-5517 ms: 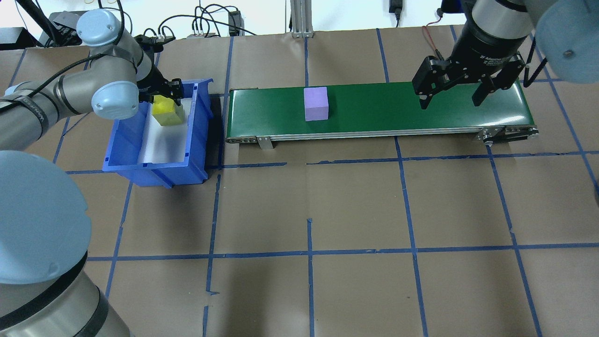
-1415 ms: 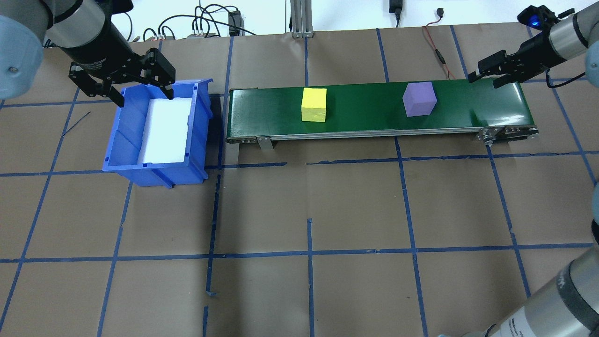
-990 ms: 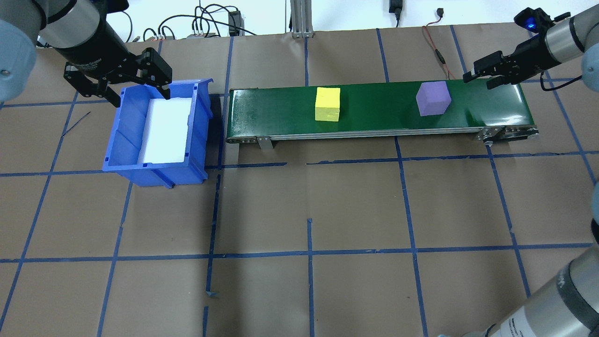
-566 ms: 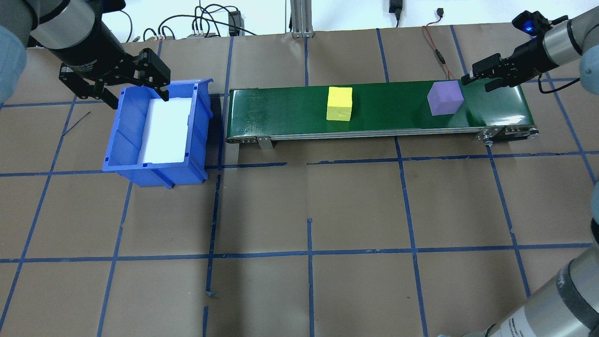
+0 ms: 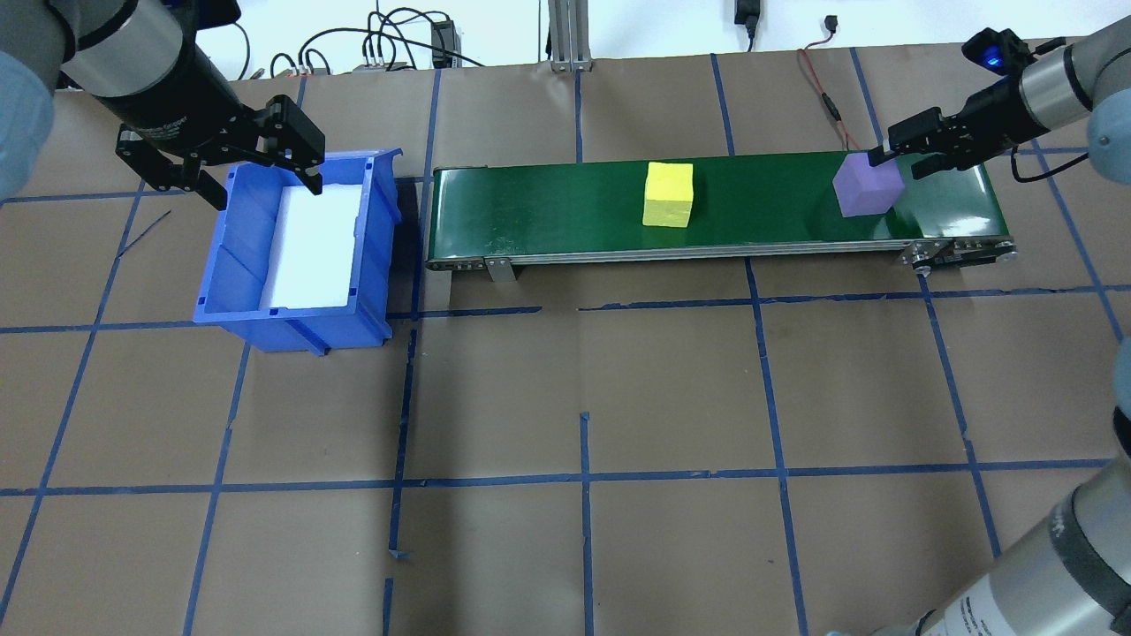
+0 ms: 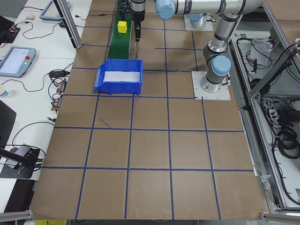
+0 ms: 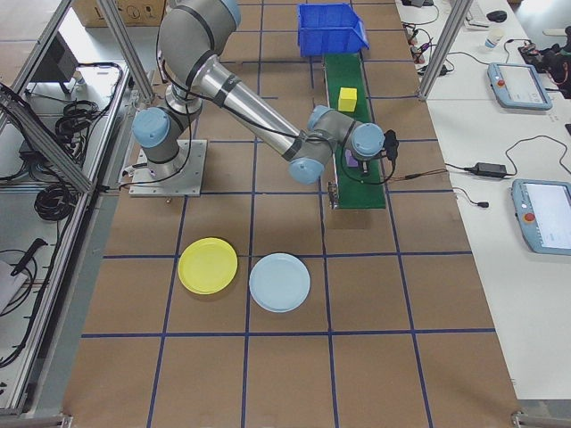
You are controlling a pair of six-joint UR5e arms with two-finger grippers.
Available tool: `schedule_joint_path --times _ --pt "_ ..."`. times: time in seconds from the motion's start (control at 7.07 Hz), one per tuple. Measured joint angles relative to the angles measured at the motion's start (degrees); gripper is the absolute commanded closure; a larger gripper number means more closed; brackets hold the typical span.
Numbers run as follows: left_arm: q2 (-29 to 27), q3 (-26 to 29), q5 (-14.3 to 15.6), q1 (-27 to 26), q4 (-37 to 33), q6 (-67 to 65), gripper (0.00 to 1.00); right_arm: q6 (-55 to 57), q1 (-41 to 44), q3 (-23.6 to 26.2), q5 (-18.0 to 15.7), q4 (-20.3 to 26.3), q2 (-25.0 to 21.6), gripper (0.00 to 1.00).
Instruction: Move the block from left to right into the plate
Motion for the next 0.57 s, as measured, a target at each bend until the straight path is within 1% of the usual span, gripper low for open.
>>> schedule_joint_path --times 0.14,0.28,0.42,0.57 --pt "0.00 -0.08 0.03 -0.03 -0.02 0.00 0.00 -0.02 -0.02 0.03 -0.10 -0.11 0.18 0.03" --pt "0.00 -0.10 0.05 -0.06 -0.03 0.00 0.00 -0.06 -0.04 0.09 -0.53 -0.20 0.34 0.22" --pt "0.00 -0.13 0.08 -0.07 -0.03 0.00 0.00 0.15 -0.05 0.13 -2.07 -0.27 0.49 0.38" --pt "0.00 -0.13 0.12 -0.11 -0.03 0.02 0.00 0.77 -0.05 0.11 -4.10 -0.30 0.59 0.57"
